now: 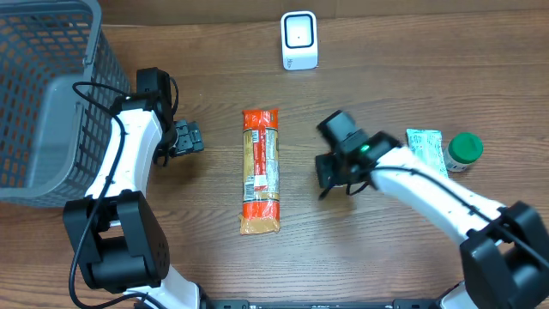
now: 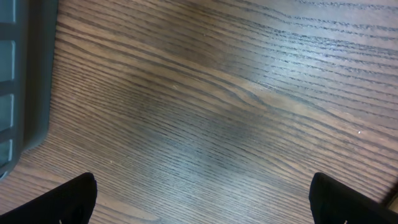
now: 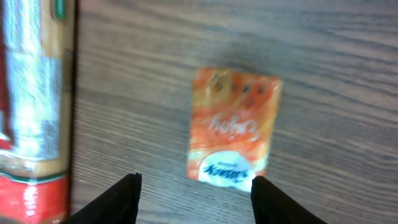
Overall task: Scan the item barcode
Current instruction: 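Move the right gripper over the small orange packet, then lower the right gripper and pinch the orange snack packet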
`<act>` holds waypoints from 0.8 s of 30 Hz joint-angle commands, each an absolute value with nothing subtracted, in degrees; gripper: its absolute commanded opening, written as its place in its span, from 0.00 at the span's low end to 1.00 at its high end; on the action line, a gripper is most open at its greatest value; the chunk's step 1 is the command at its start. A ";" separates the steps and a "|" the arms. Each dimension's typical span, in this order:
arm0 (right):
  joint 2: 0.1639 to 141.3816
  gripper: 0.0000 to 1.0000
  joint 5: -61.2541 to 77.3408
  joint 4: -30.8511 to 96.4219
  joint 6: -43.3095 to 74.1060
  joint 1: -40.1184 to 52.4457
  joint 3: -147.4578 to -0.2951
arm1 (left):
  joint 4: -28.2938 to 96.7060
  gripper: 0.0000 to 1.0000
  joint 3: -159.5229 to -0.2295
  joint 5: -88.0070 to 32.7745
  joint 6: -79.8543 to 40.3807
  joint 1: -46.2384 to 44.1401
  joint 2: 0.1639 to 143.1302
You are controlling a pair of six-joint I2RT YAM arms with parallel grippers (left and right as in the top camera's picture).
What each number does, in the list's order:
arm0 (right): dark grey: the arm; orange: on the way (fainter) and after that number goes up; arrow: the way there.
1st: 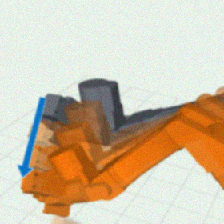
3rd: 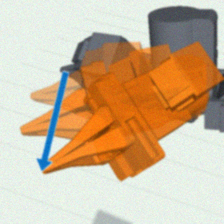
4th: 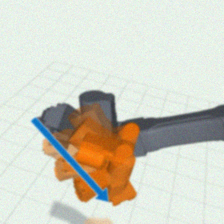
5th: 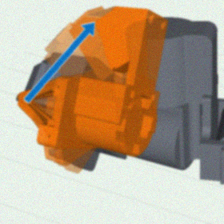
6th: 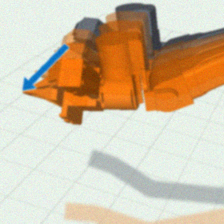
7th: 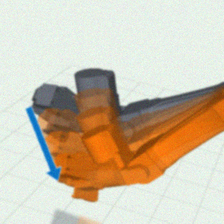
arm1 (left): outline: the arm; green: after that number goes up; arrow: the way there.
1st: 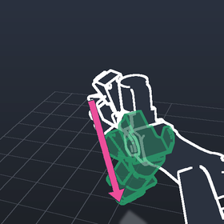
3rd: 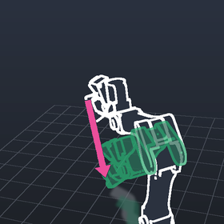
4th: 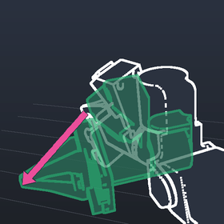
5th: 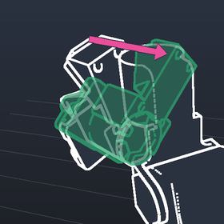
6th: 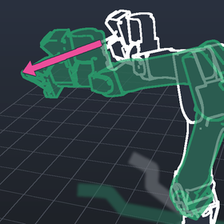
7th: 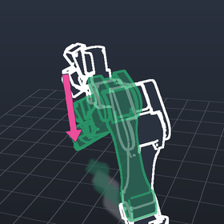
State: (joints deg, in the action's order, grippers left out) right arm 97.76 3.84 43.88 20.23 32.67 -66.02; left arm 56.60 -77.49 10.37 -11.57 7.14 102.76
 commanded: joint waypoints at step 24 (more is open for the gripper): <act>103.39 0.40 18.96 39.46 9.96 22.22 -63.64 | 56.53 1.00 -77.73 10.92 -10.72 7.09 101.56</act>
